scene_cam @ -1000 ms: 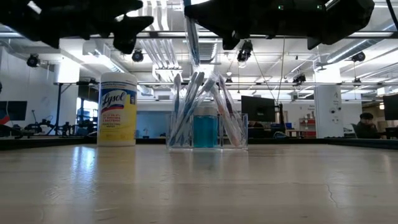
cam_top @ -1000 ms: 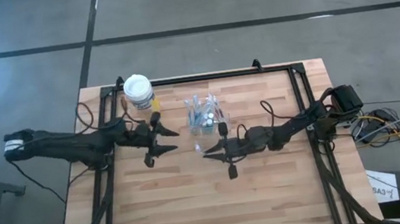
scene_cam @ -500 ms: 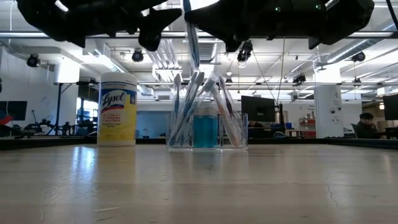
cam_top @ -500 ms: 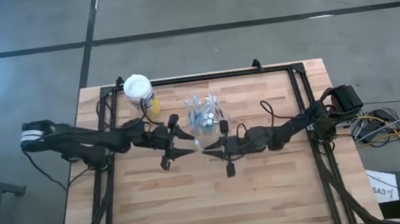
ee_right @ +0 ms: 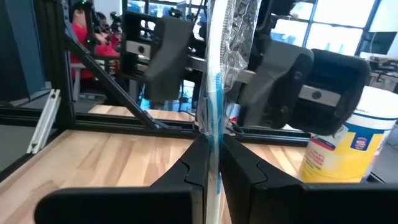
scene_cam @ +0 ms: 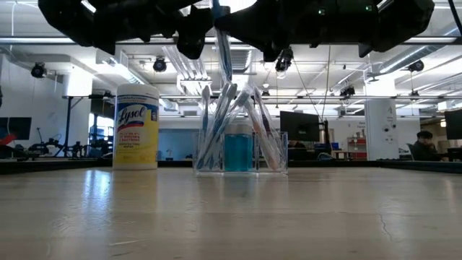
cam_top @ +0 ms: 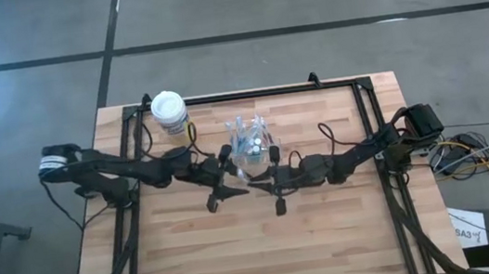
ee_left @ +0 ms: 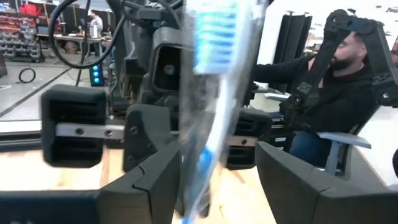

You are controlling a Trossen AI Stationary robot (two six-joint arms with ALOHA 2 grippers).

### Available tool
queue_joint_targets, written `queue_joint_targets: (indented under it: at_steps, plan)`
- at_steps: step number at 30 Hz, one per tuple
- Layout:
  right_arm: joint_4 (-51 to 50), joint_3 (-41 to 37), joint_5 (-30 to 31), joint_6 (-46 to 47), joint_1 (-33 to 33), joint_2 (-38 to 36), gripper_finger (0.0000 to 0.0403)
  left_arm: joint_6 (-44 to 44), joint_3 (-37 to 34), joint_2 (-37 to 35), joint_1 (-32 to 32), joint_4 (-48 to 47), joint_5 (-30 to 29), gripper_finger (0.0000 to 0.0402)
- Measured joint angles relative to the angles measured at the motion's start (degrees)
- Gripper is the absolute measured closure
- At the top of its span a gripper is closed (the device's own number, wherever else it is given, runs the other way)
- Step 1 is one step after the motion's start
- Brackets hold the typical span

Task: Pick & Place toothbrushing station
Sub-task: Put the blue toothbrush into the left section of the transparent organizer

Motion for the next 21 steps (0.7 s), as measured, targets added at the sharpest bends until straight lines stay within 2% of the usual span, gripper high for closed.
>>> queue_joint_targets:
  at_steps: [3,6,12,17,21]
  plan:
    - [-0.1,0.0,0.1,-0.1,0.0,0.0,0.038,0.9,0.3,0.2,-0.4,0.0,0.0,0.0206]
    - [-0.1,0.0,0.0,-0.1,0.0,0.0,0.038,1.9,0.3,0.1,-0.8,0.0,-0.1,0.0242]
    - [-0.1,0.0,-0.5,0.3,0.1,0.0,0.038,5.1,0.3,0.4,-1.3,0.2,-1.7,0.0372]
    - [-0.2,0.0,-0.7,1.8,0.1,0.0,0.0375,5.4,0.3,0.3,-1.6,0.0,-1.8,0.0374]
    - [0.0,0.0,-0.8,1.9,0.6,0.0,0.0336,4.7,-0.3,-0.7,-1.7,-0.3,-1.1,0.0374]
